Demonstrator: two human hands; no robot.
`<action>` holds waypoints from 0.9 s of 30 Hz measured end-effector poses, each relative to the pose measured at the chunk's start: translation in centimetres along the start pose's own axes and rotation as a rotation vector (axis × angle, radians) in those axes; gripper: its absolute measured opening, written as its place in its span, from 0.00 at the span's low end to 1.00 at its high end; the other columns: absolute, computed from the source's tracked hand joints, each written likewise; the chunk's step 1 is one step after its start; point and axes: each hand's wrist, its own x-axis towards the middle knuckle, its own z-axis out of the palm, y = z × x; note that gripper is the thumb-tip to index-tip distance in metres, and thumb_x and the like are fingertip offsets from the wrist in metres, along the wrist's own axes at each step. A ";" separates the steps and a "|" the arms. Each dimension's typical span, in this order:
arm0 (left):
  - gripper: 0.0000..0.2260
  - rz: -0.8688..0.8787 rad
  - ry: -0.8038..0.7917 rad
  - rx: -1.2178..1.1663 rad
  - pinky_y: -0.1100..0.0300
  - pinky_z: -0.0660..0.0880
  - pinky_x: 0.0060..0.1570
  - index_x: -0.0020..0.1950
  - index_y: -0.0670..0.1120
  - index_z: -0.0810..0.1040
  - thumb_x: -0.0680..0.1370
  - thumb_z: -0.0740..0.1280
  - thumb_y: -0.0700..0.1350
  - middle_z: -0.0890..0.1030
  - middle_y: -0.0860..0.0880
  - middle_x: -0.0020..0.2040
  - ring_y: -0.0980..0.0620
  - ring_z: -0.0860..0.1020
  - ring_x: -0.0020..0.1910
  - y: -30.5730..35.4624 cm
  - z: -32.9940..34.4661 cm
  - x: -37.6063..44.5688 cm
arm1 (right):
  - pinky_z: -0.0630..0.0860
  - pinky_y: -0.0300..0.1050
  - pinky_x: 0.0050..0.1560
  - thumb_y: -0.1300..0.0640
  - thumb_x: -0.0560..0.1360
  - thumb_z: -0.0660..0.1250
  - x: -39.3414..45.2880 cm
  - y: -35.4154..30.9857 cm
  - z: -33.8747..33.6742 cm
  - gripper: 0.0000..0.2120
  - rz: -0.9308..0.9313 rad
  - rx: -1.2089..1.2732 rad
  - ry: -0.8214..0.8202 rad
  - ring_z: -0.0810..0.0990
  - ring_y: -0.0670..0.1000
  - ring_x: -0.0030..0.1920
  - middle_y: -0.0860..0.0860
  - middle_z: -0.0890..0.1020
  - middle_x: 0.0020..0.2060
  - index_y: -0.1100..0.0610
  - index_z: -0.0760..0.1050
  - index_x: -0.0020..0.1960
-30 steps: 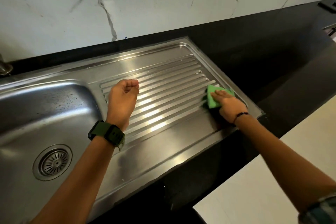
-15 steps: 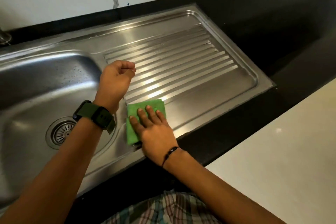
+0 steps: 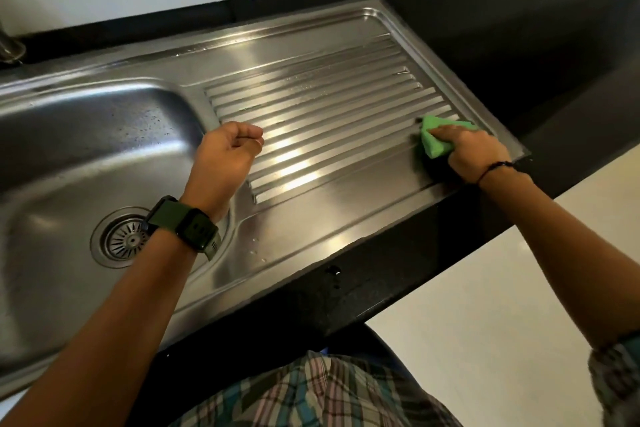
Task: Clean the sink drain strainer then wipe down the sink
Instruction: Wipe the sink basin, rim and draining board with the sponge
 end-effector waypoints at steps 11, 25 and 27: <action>0.07 0.016 0.014 0.033 0.73 0.72 0.41 0.49 0.47 0.76 0.76 0.61 0.38 0.79 0.51 0.45 0.56 0.77 0.46 1.7 -1.3 -1.8 | 0.68 0.60 0.63 0.65 0.74 0.56 2.9 -0.3 1.4 0.25 0.262 0.083 0.101 0.69 0.66 0.65 0.64 0.70 0.66 0.53 0.64 0.71; 0.10 -0.011 -0.015 0.016 0.71 0.69 0.41 0.42 0.52 0.76 0.75 0.62 0.37 0.80 0.51 0.43 0.58 0.77 0.43 0.1 -2.7 -3.6 | 0.54 0.62 0.71 0.54 0.77 0.57 -13.6 -22.5 6.8 0.30 -0.176 0.022 -0.099 0.51 0.64 0.75 0.58 0.53 0.76 0.54 0.50 0.76; 0.10 0.007 -0.010 0.012 0.74 0.70 0.38 0.42 0.53 0.76 0.74 0.63 0.37 0.80 0.52 0.42 0.59 0.77 0.42 0.4 -2.8 -3.5 | 0.53 0.64 0.71 0.55 0.77 0.56 -16.4 -26.4 7.5 0.27 -0.339 0.048 -0.135 0.50 0.64 0.75 0.59 0.55 0.75 0.54 0.54 0.75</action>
